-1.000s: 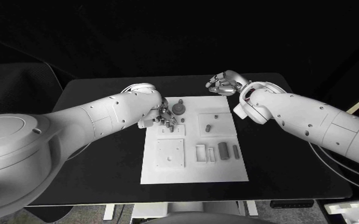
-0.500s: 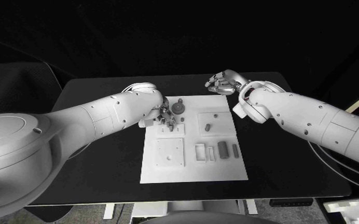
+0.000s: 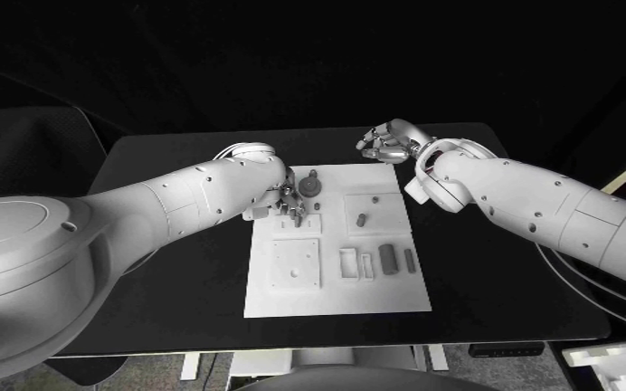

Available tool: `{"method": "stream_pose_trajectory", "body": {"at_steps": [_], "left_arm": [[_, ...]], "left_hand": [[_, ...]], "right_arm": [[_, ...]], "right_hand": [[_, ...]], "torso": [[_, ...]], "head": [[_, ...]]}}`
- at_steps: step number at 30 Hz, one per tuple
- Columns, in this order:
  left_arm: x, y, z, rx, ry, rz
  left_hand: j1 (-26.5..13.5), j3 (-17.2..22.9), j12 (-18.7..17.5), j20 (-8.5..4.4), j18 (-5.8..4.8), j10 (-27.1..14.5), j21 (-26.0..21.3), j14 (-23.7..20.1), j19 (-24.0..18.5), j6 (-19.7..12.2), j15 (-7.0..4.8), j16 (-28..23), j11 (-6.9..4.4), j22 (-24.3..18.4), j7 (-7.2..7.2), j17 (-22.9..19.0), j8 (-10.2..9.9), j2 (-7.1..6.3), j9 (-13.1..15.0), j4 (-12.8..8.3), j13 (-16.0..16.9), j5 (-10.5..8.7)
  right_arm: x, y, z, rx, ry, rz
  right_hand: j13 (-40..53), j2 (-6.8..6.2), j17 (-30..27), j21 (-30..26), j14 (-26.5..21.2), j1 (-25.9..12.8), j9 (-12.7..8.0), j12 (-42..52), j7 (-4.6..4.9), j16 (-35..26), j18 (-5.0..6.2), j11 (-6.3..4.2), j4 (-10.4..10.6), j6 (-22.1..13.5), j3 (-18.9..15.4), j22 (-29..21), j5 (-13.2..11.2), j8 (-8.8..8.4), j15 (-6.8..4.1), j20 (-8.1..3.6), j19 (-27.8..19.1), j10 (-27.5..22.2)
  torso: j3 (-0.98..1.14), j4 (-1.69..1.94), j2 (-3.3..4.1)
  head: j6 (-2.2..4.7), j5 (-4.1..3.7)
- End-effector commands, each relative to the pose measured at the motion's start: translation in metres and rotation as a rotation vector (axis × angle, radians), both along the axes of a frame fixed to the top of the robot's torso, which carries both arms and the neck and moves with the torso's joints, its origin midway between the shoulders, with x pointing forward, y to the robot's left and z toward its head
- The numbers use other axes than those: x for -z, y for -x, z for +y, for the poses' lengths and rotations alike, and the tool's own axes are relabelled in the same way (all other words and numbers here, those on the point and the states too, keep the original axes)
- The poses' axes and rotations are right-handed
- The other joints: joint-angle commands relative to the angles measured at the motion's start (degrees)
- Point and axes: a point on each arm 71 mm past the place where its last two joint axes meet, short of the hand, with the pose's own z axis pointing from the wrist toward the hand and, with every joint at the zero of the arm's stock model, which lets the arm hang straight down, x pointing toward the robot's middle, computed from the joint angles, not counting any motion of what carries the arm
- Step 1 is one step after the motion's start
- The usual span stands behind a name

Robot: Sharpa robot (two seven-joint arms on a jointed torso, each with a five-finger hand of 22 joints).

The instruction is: Assemble the parts on the task board

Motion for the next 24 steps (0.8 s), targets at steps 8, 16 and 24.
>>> {"method": "stream_pose_trajectory", "body": {"at_steps": [8,16,24], "left_arm": [[0.0061,0.0020,-0.0025,0.015,-0.027,0.018],[0.0067,0.0029,-0.0033,0.026,-0.031,0.032],[0.0058,0.0019,-0.0027,0.022,-0.005,0.016]], "left_hand": [[0.23,-0.17,0.29,-0.17,3.52,0.37,1.47,-0.10,0.32,0.21,-0.06,0.35,-0.05,-0.01,0.44,-0.09,-0.25,-0.21,0.09,-0.28,0.02,-0.04],[0.09,-0.26,0.29,-0.15,3.49,0.38,1.48,-0.10,0.33,0.22,-0.05,0.36,-0.03,-0.01,0.45,-0.10,-0.26,-0.28,0.10,-0.23,0.01,-0.05],[2.98,1.17,0.39,-0.22,3.57,0.65,1.61,0.06,0.50,1.47,-0.17,0.65,-0.19,-0.06,0.13,-0.40,0.25,0.64,0.57,-2.94,-0.03,0.53]], "right_arm": [[0.0006,0.0004,0.0021,-0.016,0.001,0.007],[0.0007,0.0003,0.0023,-0.016,0.001,0.007],[0.0009,0.0001,0.0021,-0.015,0.001,0.008]], "right_hand": [[-0.06,0.19,-0.08,3.67,0.40,-0.65,0.10,0.40,0.18,0.31,0.33,-0.18,-0.01,0.23,0.41,-0.07,-0.09,0.35,-0.17,0.02,0.43,0.42],[-0.06,0.19,-0.08,3.68,0.40,-0.68,0.10,0.41,0.18,0.32,0.33,-0.18,0.00,0.25,0.42,-0.07,-0.09,0.35,-0.17,0.03,0.43,0.42],[-0.07,0.19,-0.08,3.69,0.41,-0.74,0.10,0.42,0.18,0.32,0.33,-0.18,0.02,0.26,0.43,-0.07,-0.09,0.35,-0.17,0.03,0.44,0.43]], "torso": [[0.01,-0.05,0.04],[0.00,0.02,-0.02],[-0.01,0.01,-0.02]], "head": [[-0.35,-0.21],[-0.56,-0.21],[-0.60,-0.24]]}}
